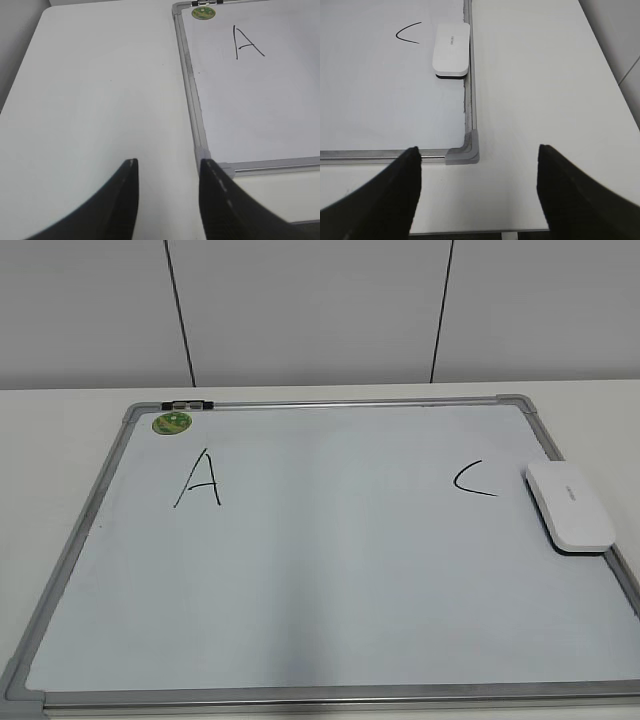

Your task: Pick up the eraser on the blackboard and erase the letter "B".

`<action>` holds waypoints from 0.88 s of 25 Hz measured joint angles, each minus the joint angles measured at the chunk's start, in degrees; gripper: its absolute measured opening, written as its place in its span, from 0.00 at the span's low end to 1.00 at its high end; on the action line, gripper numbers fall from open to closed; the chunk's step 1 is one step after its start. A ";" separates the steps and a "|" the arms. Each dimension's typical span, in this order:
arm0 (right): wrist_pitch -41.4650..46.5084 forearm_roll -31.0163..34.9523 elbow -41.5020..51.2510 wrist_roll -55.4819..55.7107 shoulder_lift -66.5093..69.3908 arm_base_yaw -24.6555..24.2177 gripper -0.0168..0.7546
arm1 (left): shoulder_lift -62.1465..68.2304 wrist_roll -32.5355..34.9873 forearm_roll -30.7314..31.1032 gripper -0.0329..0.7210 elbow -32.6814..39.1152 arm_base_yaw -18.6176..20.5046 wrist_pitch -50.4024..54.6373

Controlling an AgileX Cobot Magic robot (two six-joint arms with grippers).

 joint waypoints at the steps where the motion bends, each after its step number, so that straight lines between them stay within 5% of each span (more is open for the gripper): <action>1: 0.00 0.00 0.00 0.00 0.00 0.00 0.72 | 0.00 0.00 0.00 0.44 0.00 0.00 0.00; 22: 0.00 0.00 0.00 0.00 0.00 0.00 0.72 | 0.00 0.00 0.00 0.41 0.00 0.00 0.00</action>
